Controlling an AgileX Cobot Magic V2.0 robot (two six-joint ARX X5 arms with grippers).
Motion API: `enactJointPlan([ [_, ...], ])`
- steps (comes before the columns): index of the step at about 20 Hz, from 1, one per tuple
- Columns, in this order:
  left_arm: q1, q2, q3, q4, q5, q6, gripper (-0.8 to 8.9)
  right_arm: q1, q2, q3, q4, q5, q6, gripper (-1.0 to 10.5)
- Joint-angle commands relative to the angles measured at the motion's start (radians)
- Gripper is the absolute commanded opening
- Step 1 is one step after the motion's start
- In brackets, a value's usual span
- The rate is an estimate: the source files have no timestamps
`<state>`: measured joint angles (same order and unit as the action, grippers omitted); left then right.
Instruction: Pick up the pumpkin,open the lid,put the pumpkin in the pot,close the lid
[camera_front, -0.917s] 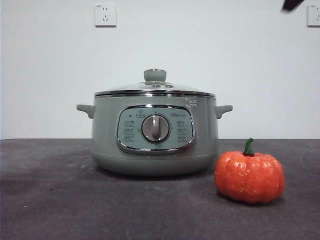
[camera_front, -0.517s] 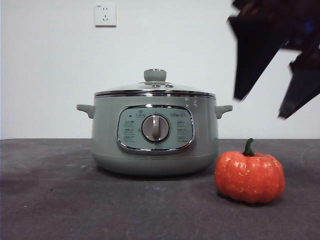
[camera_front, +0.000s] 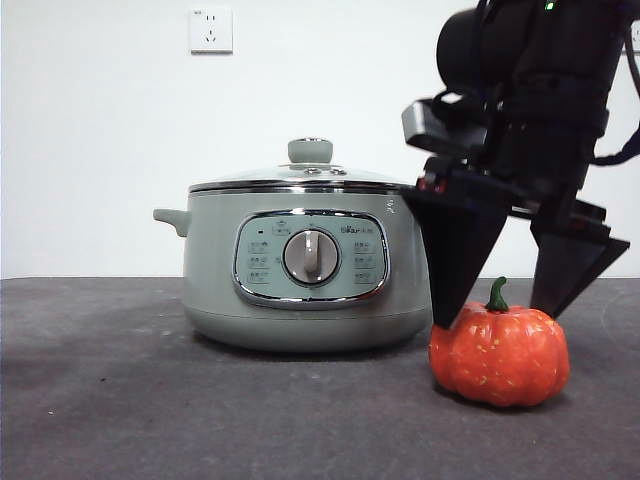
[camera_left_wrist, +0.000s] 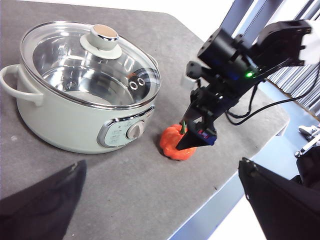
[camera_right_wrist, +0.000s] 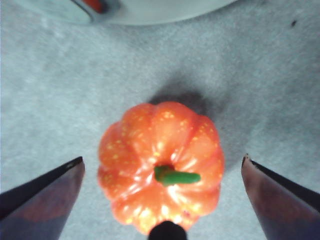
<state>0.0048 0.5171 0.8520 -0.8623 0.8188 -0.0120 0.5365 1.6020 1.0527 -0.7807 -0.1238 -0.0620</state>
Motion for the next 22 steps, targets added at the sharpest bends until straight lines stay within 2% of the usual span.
enactJointPlan([
  [1,0.001,-0.001,0.002,0.008,-0.001,-0.006,7.52,0.002,0.036,0.000,0.013,-0.001,0.012,6.9],
  [3,0.001,-0.001,0.003,0.008,-0.001,-0.007,7.52,0.002,0.056,-0.001,0.015,-0.001,0.013,6.8],
  [4,0.001,-0.001,0.002,0.008,-0.001,-0.007,7.52,0.002,0.060,-0.001,0.015,-0.001,0.016,6.0],
  [6,0.001,-0.001,0.002,0.008,-0.002,-0.006,7.52,0.002,0.060,-0.001,0.015,-0.009,0.024,3.0],
  [7,0.001,-0.001,0.002,0.008,-0.002,-0.007,7.52,0.002,0.060,-0.001,0.006,-0.024,0.027,0.7],
  [8,0.001,-0.001,0.002,0.008,-0.002,-0.007,7.52,0.002,0.060,-0.001,-0.004,-0.036,0.027,-0.1],
  [14,0.001,0.011,0.003,0.019,-0.021,-0.011,7.51,0.002,-0.021,-0.001,-0.034,-0.035,0.038,-0.1],
  [17,0.000,0.065,0.006,0.056,-0.079,-0.011,7.51,0.002,-0.163,-0.001,-0.055,-0.035,0.040,-0.1],
  [22,-0.068,0.200,0.008,0.224,-0.086,-0.049,7.51,0.002,-0.472,0.000,-0.055,-0.034,0.063,-0.1],
])
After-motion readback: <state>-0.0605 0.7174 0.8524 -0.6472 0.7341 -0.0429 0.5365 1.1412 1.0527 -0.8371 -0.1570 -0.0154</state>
